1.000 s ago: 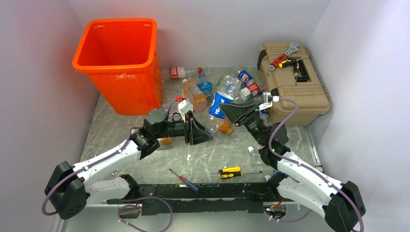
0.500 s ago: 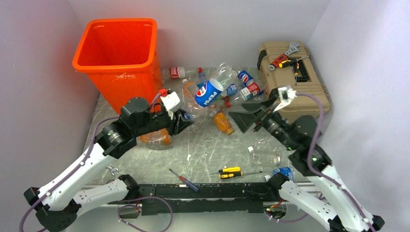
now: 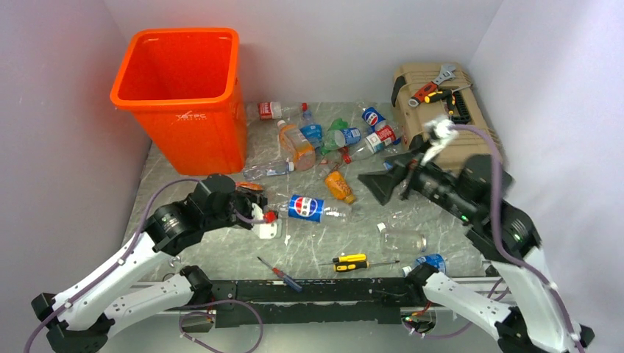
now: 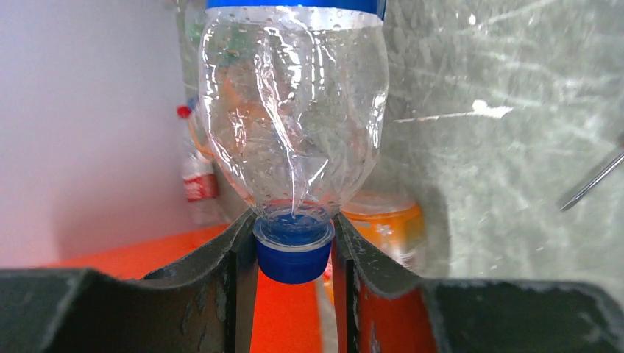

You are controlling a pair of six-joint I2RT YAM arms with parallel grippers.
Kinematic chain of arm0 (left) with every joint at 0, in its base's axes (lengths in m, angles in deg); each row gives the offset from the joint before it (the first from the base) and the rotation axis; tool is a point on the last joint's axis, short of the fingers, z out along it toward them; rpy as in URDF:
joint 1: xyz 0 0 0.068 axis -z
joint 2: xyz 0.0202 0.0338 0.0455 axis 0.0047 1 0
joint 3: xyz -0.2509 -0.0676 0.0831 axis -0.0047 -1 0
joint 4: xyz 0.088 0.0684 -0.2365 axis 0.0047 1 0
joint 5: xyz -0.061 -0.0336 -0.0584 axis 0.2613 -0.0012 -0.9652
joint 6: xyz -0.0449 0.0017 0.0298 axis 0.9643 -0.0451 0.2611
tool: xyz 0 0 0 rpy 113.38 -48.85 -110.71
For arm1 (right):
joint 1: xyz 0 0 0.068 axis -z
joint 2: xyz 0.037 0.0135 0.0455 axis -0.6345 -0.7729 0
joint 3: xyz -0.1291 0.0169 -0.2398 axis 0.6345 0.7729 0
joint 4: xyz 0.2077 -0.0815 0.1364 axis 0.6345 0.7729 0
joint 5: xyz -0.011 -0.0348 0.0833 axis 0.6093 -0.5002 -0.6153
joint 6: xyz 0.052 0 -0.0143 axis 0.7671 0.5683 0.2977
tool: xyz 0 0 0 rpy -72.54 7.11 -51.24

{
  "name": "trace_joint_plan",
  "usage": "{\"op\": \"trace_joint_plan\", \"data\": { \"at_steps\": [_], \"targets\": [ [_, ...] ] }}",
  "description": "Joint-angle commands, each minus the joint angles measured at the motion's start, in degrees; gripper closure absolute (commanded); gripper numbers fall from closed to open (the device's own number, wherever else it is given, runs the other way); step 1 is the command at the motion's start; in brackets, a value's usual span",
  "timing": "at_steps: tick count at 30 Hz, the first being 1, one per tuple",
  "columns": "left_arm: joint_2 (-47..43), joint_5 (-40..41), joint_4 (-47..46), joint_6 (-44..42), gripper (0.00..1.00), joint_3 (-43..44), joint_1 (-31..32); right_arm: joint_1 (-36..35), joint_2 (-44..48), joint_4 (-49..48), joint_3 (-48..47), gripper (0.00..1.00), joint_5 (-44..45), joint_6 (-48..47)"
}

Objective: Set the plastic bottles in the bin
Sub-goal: Place the plastic bottle in the trash bin.

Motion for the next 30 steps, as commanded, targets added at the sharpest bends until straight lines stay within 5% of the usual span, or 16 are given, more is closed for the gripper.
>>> {"op": "trace_joint_plan", "data": {
  "at_steps": [1,7,14,30],
  "targets": [
    [-1.3,2.04,-5.21,-25.97,1.0,-3.07,2.65,-0.23,-9.01,7.41,-0.76,0.0,-11.81,-2.63],
    [0.87,5.24,-14.96,-41.46,1.0,-7.14,4.03,-0.27,-13.98,1.23,4.1,0.0,-23.34,-1.22],
    [3.85,5.77,-19.51,-46.66,1.0,-5.77,4.47,-2.15,-16.85,-4.05,11.43,0.0,-26.71,2.53],
    [5.02,4.82,-19.63,-47.78,1.0,-3.23,5.49,-12.23,-19.95,-9.85,18.27,0.01,-4.15,-0.02]
  ]
}}
